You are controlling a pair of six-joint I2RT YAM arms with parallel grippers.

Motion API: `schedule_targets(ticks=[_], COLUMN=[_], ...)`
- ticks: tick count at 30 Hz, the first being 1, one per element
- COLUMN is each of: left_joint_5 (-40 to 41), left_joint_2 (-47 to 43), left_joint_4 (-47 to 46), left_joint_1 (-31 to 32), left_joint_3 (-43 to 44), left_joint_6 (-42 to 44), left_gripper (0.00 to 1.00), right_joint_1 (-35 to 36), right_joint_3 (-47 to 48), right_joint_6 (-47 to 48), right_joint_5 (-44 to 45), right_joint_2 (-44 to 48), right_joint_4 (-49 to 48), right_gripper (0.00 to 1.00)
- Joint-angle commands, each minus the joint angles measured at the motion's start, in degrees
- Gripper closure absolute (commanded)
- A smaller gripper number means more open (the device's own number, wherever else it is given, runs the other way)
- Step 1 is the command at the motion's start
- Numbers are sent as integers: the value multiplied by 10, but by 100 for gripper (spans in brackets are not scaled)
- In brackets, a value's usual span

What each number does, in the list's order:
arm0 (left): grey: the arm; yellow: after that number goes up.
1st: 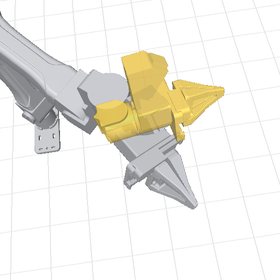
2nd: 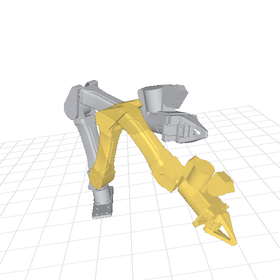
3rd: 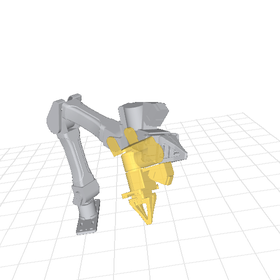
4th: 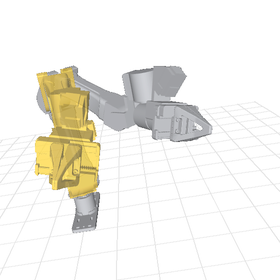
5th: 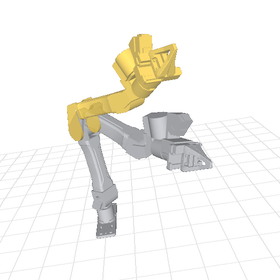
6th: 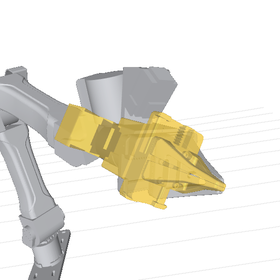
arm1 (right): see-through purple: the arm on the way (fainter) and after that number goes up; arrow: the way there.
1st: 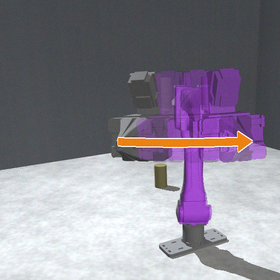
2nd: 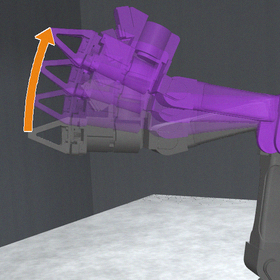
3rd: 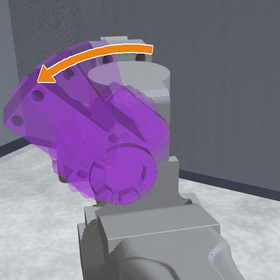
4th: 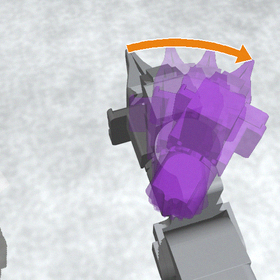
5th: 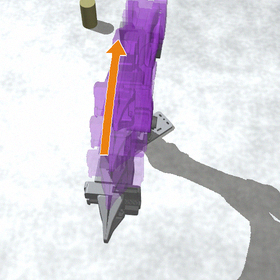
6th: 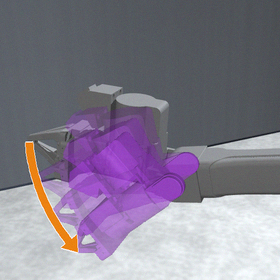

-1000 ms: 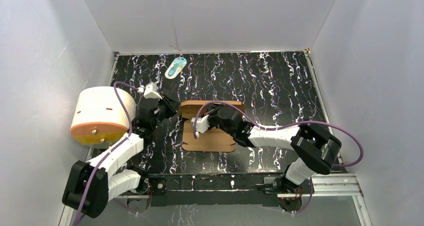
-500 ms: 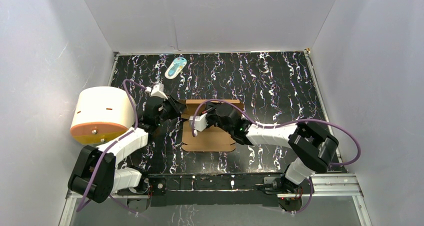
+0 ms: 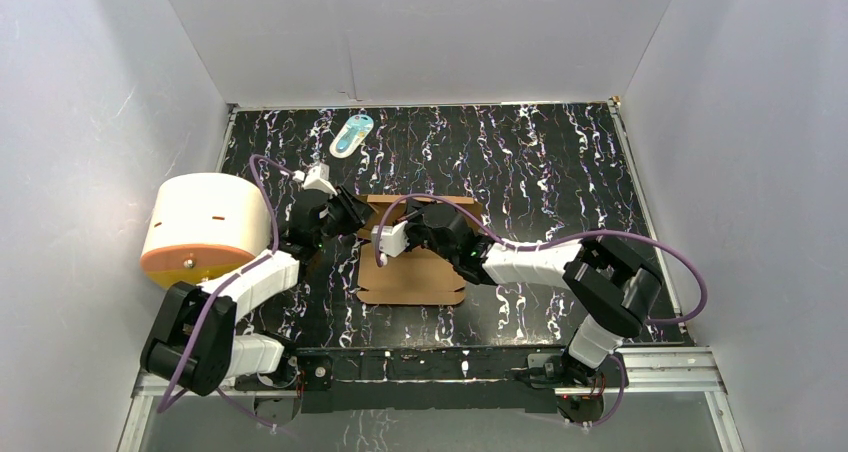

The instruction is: Fold the paper box

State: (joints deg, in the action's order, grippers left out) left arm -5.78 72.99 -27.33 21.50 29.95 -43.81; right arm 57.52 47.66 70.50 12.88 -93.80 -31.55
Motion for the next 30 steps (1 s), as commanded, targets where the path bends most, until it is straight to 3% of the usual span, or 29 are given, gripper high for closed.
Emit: schedule_targets(ticks=[1,17,21,30], left_joint_5=[23,191,163,91], left_joint_2=[-38,-113,-89,7], left_joint_4=[-1,82,66,-69], left_joint_1=[2,-2,-12,-12], left_joint_3=[-4,-59,-68,-107], left_joint_6=[13,57,44,5], left_gripper=[74,52,47,48], right_joint_1=[10,10,10,10], right_joint_3=[-11,-30,-31,-31], right_joint_6=[-19,-7,-5,-7], right_joint_5=[-23,-16,-18,-22], right_joint_2=[2,11,12,8], right_joint_4=[16,14,13,11], right_gripper=[100,100,100,100])
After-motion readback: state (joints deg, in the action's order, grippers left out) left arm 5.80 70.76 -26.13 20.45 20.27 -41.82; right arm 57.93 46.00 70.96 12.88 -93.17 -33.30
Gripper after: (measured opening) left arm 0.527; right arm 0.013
